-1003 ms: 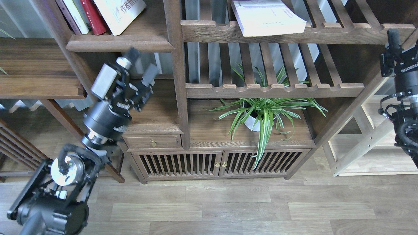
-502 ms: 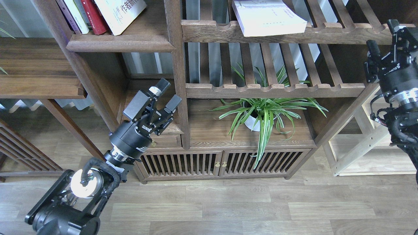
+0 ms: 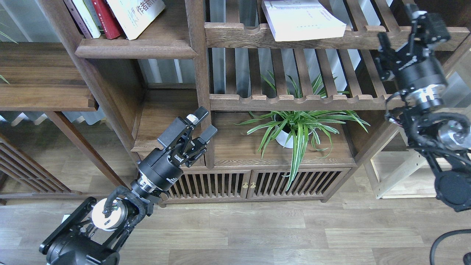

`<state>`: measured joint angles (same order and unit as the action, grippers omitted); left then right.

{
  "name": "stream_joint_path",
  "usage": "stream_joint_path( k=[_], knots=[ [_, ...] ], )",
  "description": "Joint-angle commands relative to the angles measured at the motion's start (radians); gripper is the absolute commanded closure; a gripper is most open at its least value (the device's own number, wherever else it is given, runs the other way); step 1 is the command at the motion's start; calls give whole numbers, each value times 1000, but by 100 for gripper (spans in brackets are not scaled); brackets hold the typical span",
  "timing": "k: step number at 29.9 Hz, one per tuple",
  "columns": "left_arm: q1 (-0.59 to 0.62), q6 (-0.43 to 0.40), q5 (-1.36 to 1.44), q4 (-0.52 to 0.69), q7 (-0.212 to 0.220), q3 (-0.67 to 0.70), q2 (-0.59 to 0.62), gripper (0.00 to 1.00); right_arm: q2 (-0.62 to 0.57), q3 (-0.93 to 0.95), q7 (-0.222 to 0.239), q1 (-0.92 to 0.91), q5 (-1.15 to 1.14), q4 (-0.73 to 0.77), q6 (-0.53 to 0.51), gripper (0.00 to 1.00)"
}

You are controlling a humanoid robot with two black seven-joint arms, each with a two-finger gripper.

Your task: Organize books on shelf

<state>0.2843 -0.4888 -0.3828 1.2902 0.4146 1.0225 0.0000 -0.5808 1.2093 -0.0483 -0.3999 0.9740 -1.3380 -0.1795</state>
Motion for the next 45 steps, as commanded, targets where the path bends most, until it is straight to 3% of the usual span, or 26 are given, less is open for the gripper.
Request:
stream_joint_path(
  k=[1,22,45],
  knots=[
    [1,0,1,-2,1,-2,0,2,28,-22,-1,-4,-53,2,2,12],
    [-7,0,19,-2,1,-7,0,2,105,-40,1,-80,-106,2,83,11],
    [-7,0,48,-2,3,-7,0,2,148,-76,1,-143,-139,0,100,11]
  ],
)
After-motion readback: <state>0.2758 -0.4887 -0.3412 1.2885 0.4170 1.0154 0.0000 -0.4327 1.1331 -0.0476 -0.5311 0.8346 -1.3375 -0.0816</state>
